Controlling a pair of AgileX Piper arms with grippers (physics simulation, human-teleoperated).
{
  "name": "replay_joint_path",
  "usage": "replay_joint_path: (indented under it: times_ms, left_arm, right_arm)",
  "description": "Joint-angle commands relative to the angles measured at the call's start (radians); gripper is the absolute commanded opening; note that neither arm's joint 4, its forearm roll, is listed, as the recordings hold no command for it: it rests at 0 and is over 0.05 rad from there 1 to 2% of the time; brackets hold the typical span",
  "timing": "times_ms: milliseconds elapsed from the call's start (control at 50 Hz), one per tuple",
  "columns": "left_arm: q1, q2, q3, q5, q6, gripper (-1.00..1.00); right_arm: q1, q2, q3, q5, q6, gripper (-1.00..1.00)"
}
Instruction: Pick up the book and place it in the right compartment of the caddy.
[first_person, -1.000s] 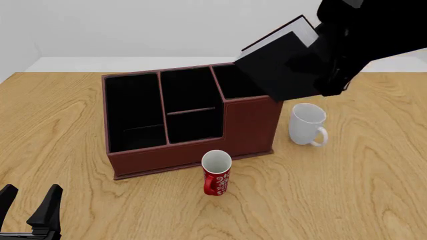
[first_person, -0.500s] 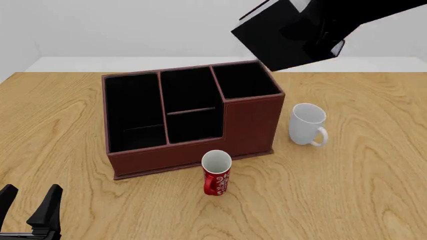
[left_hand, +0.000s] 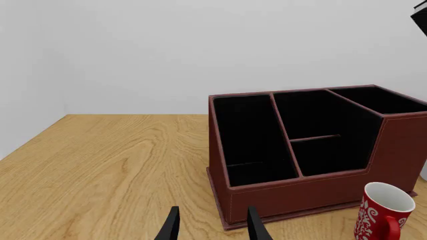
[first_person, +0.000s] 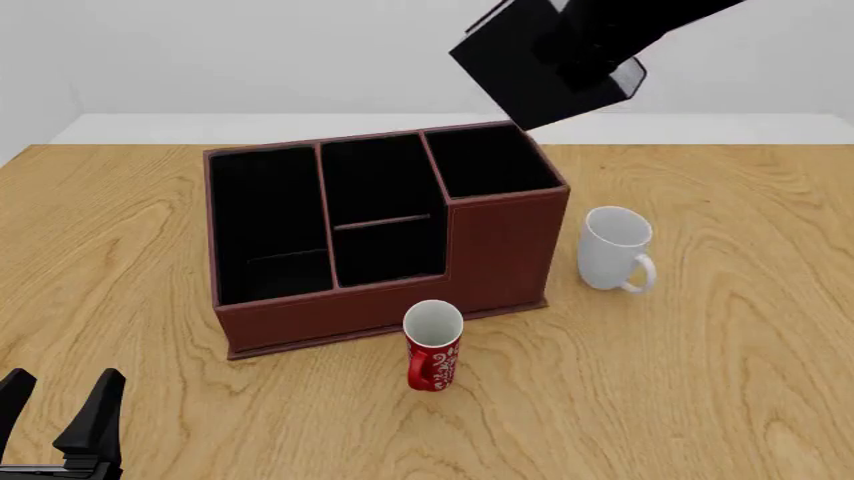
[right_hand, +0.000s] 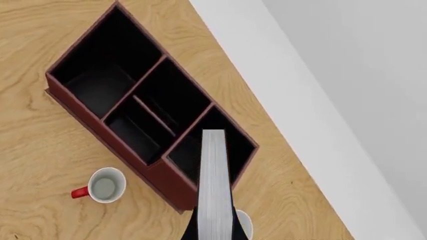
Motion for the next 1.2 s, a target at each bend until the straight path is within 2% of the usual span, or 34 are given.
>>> replay_joint_path:
  times_ms: [20, 220, 480, 700, 720, 800, 820, 840, 900, 920, 960, 1200]
  left_arm:
    - [0.000, 0.000, 0.000, 0.000, 0.000, 1.00]
    - [0.000, 0.000, 0.000, 0.000, 0.000, 1.00]
    - [0.000, 0.000, 0.000, 0.000, 0.000, 1.00]
    - [0.000, 0.000, 0.000, 0.000, 0.000, 1.00]
    - [0.000, 0.000, 0.000, 0.000, 0.000, 1.00]
    - [0.000, 0.000, 0.000, 0.000, 0.000, 1.00]
    - [0.000, 0.000, 0.000, 0.000, 0.000, 1.00]
    - [0.000, 0.000, 0.000, 0.000, 0.000, 1.00]
    - [0.000, 0.000, 0.000, 0.000, 0.000, 1.00]
    - [0.000, 0.000, 0.000, 0.000, 0.000, 1.00]
    - [0.000, 0.000, 0.000, 0.000, 0.000, 1.00]
    - [0.000, 0.000, 0.000, 0.000, 0.000, 1.00]
  right_arm:
    - [-0.032, 0.055, -0.051, 0.000, 0.048, -1.00]
    - [-0.057, 0.096, -0.069, 0.000, 0.076, -1.00]
    - [-0.049, 0.136, -0.081, 0.000, 0.109, -1.00]
    - [-0.062, 0.165, -0.074, 0.000, 0.118, -1.00]
    - [-0.070, 0.170, -0.056, 0.000, 0.107, -1.00]
    - [-0.061, 0.183, -0.058, 0.000, 0.138, -1.00]
    - [-0.086, 0.193, -0.040, 0.000, 0.105, -1.00]
    - [-0.069, 0.194, -0.046, 0.000, 0.130, -1.00]
    - [-0.071, 0.202, -0.046, 0.000, 0.126, -1.00]
    - [-0.101, 0.220, -0.040, 0.000, 0.094, -1.00]
    - [-0.074, 0.215, -0.031, 0.000, 0.114, -1.00]
    - [-0.079, 0.258, -0.005, 0.000, 0.111, -1.00]
